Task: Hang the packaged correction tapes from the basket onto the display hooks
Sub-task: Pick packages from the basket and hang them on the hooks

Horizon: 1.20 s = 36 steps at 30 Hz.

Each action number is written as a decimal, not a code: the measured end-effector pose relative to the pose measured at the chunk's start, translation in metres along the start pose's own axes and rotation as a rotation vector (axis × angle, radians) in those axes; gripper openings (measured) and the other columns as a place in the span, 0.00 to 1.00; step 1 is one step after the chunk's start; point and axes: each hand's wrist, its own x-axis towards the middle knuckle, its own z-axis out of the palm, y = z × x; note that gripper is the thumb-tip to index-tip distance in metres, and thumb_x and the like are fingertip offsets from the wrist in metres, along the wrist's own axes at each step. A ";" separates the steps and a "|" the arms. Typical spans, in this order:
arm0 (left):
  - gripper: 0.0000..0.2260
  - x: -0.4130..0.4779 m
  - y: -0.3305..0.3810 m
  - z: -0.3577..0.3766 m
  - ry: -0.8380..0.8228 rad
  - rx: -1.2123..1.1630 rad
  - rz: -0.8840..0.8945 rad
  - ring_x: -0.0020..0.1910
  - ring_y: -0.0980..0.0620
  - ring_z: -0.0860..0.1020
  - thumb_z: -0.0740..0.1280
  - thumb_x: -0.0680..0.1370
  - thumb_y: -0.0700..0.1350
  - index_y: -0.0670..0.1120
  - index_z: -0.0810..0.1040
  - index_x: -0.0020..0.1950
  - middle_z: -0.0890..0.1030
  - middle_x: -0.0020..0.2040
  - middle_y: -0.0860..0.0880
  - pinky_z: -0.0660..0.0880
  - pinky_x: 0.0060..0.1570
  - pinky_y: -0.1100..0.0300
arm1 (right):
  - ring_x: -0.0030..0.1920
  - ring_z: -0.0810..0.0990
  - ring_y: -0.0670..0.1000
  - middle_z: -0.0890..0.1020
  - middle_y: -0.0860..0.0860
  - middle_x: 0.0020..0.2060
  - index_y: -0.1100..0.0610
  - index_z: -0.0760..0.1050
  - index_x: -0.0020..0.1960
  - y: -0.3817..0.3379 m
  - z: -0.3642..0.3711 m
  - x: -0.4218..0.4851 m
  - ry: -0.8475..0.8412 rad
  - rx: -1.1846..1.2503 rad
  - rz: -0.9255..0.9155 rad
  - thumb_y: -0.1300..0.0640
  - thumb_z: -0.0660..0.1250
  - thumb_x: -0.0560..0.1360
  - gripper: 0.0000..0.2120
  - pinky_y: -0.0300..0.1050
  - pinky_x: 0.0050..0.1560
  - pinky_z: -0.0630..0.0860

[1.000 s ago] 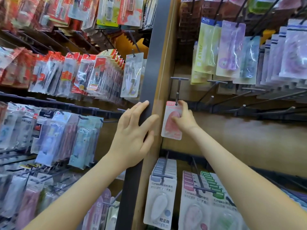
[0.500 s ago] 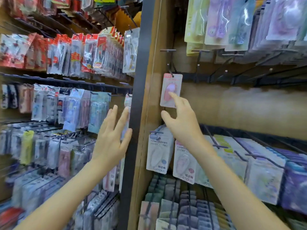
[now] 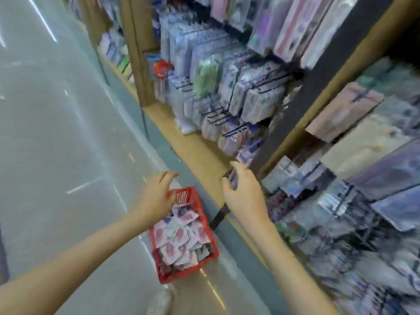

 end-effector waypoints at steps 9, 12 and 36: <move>0.19 -0.119 -0.250 0.256 -0.302 -0.134 -0.668 0.58 0.39 0.76 0.60 0.78 0.36 0.42 0.69 0.70 0.72 0.64 0.40 0.68 0.54 0.54 | 0.67 0.70 0.60 0.71 0.61 0.68 0.57 0.61 0.75 0.246 0.336 -0.036 -0.479 -0.191 0.439 0.59 0.62 0.79 0.26 0.48 0.64 0.64; 0.22 -0.113 -0.301 0.325 -0.339 -0.114 -0.619 0.62 0.39 0.73 0.61 0.78 0.34 0.41 0.67 0.72 0.70 0.66 0.39 0.63 0.56 0.58 | 0.65 0.70 0.62 0.72 0.63 0.65 0.61 0.63 0.74 0.299 0.426 -0.039 -0.515 -0.132 0.416 0.61 0.65 0.77 0.27 0.50 0.65 0.65; 0.43 0.005 -0.338 0.414 -0.251 0.007 -0.996 0.67 0.38 0.64 0.74 0.71 0.50 0.43 0.50 0.75 0.64 0.68 0.38 0.62 0.67 0.49 | 0.65 0.68 0.58 0.74 0.54 0.64 0.48 0.62 0.72 0.317 0.477 0.047 -0.420 -0.225 0.402 0.41 0.64 0.74 0.30 0.53 0.64 0.62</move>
